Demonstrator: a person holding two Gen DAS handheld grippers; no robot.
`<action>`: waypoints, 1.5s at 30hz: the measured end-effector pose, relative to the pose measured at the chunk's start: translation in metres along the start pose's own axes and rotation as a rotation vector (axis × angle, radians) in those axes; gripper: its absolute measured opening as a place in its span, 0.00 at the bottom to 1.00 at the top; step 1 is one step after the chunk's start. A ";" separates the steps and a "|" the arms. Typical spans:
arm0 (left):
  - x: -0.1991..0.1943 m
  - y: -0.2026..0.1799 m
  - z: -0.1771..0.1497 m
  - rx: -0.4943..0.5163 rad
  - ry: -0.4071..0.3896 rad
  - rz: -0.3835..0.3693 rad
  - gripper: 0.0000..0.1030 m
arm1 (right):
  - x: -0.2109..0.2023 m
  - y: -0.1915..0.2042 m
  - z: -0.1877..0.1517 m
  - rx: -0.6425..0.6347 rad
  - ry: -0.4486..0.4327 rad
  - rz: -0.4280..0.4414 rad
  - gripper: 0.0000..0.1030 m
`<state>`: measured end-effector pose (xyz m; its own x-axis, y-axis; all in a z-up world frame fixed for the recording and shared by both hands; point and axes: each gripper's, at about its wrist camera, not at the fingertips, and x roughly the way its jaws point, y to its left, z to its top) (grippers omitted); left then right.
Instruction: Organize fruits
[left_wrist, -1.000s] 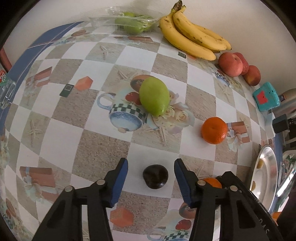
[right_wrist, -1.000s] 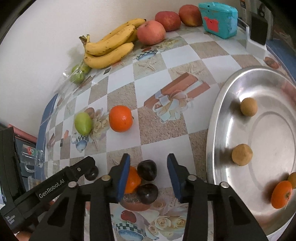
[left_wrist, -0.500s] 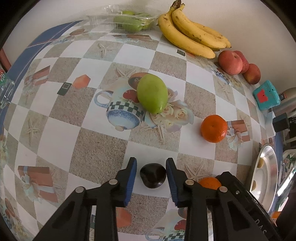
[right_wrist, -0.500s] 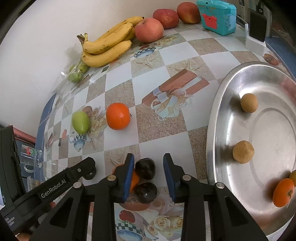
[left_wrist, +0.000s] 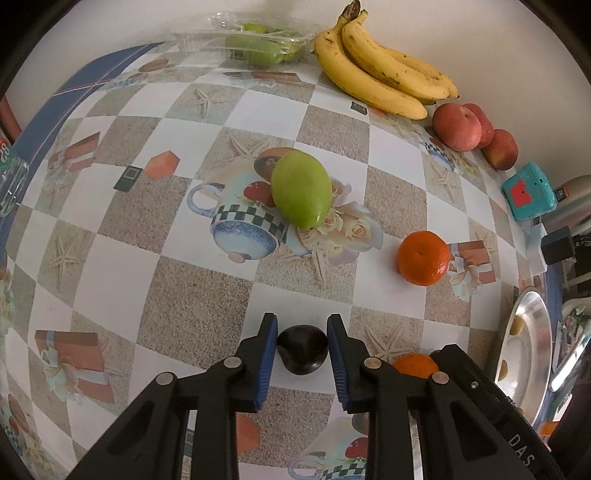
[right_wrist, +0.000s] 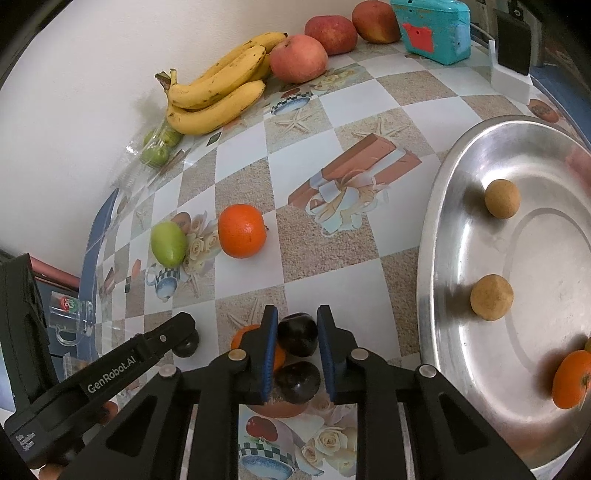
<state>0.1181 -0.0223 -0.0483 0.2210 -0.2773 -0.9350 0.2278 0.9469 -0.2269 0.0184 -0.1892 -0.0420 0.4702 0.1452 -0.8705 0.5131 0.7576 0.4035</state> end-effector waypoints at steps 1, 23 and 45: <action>-0.001 0.000 0.000 0.000 -0.002 -0.002 0.29 | -0.001 0.000 0.000 0.002 -0.002 0.002 0.22; -0.042 -0.002 0.004 -0.011 -0.102 -0.049 0.28 | -0.040 -0.001 0.007 0.006 -0.078 0.016 0.21; -0.035 -0.001 -0.001 -0.038 -0.083 -0.038 0.28 | -0.054 -0.023 0.008 0.043 -0.077 0.011 0.21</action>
<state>0.1093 -0.0130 -0.0158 0.2912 -0.3246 -0.8999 0.2015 0.9404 -0.2740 -0.0134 -0.2194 -0.0017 0.5291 0.1026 -0.8423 0.5372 0.7279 0.4261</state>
